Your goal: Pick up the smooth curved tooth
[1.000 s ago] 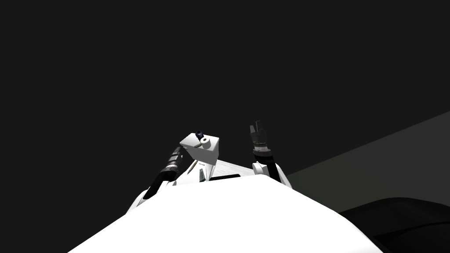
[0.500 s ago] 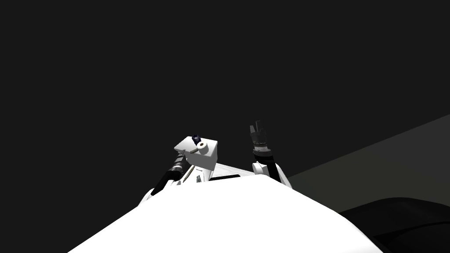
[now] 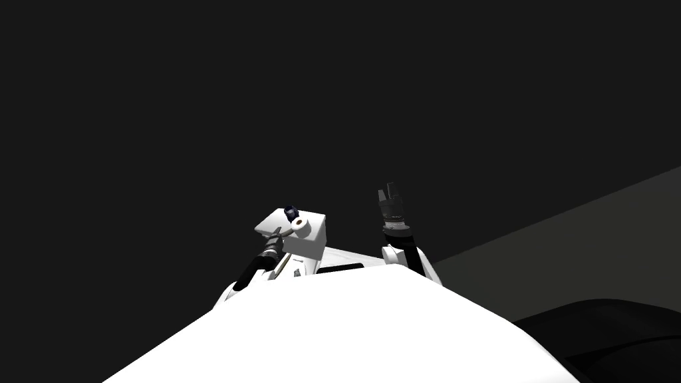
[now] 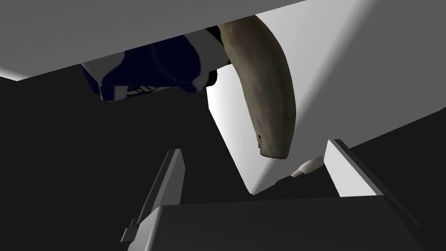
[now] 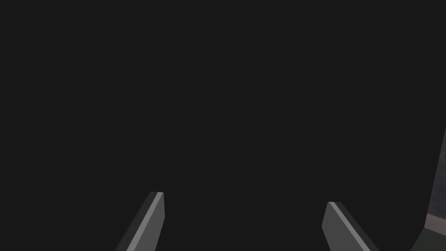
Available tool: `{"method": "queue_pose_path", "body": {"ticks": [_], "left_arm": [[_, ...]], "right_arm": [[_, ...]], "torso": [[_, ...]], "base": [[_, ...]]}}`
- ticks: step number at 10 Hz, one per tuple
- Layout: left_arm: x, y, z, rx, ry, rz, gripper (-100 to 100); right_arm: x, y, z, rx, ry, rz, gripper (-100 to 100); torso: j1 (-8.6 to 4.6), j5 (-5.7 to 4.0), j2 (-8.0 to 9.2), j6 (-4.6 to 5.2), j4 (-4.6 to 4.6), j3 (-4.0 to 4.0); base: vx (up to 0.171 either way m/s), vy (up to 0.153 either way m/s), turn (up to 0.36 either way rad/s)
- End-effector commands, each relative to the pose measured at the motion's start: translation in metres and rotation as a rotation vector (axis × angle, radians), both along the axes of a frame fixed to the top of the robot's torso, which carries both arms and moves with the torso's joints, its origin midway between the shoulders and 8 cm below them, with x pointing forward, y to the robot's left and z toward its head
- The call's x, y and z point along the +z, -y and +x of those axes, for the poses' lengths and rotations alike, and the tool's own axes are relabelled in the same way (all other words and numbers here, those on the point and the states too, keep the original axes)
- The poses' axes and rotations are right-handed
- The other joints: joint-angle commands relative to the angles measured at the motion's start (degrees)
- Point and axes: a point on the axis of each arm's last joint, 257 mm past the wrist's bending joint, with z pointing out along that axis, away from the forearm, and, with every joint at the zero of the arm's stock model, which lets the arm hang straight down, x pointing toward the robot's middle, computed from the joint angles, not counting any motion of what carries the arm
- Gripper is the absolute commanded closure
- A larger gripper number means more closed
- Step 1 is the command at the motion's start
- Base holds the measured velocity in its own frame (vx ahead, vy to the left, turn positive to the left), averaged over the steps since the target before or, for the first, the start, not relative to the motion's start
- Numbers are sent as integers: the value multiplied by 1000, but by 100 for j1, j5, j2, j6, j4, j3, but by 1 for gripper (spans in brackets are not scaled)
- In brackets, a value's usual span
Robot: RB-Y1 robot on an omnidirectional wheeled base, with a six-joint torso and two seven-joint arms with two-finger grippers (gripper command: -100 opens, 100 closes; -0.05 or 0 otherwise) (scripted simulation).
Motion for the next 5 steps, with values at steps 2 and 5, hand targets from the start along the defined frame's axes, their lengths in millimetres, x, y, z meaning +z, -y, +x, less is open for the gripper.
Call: {"method": "queue_pose_path", "body": {"ticks": [2,5], "left_arm": [[-5,-19,15,42,-9,7,-100],[-5,-31,32,70,-4,7,-100]], "right_arm": [[0,0,0,0,0,0,0],[0,0,0,0,0,0,0]], "torso": [[-1,0,14,-1,3,8],[-5,-1,6,-1,2,4]], "base": [[-120,10,-140],[-76,3,-107]]}}
